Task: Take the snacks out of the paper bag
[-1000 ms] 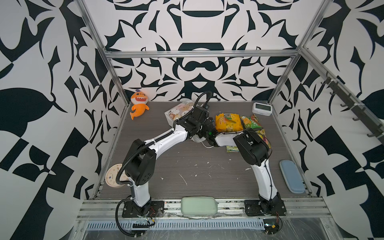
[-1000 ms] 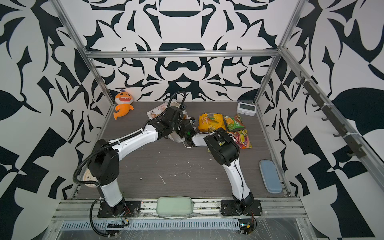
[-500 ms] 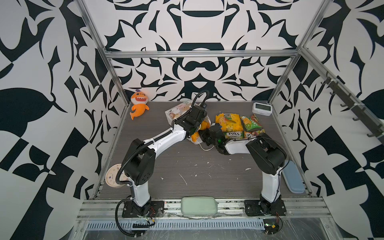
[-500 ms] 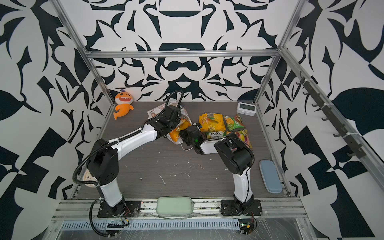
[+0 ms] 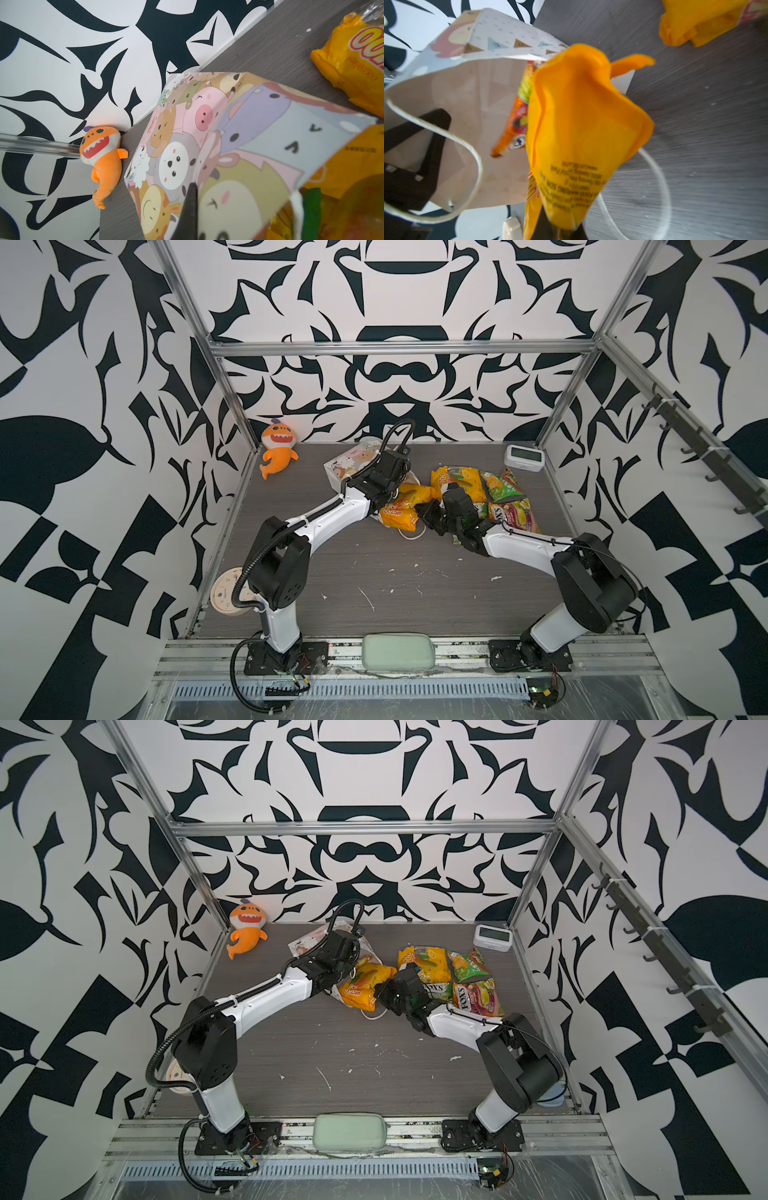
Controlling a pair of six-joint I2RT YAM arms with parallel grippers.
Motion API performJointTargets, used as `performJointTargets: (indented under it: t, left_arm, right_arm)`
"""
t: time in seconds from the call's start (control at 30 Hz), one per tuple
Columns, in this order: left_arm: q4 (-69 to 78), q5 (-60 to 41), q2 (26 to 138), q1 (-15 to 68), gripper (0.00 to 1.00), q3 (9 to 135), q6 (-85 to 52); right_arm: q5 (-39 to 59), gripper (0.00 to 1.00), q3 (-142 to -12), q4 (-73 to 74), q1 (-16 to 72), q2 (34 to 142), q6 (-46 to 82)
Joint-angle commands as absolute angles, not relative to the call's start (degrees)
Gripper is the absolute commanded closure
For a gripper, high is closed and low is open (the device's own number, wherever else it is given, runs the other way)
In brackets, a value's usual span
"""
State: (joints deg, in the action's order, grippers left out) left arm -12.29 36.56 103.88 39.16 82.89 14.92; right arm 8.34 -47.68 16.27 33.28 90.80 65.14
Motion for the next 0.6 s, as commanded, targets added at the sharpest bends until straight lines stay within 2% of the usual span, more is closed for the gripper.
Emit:
performJointTargets:
  t: [0.0,0.2,0.33,0.57]
  left_arm:
    - [-12.3,37.0,102.7,38.7,1.00,84.1,14.2]
    - [-12.6,36.3,103.3,38.7,1.00,84.5,14.2]
    - [-12.7,36.4,103.2,38.8,1.00,84.6,14.2]
    - [-12.9,36.4,102.9,38.8,1.00,84.5,14.4]
  right_arm:
    - [9.0,1.00,-49.0,16.1,33.3,88.8,59.9]
    - [10.4,0.99,-51.4,14.8,33.0,89.4,57.8]
    - [11.9,0.65,-50.5,16.4,32.1,90.0,58.8]
    - [12.9,0.49,-47.6,18.4,29.9,89.3,59.3]
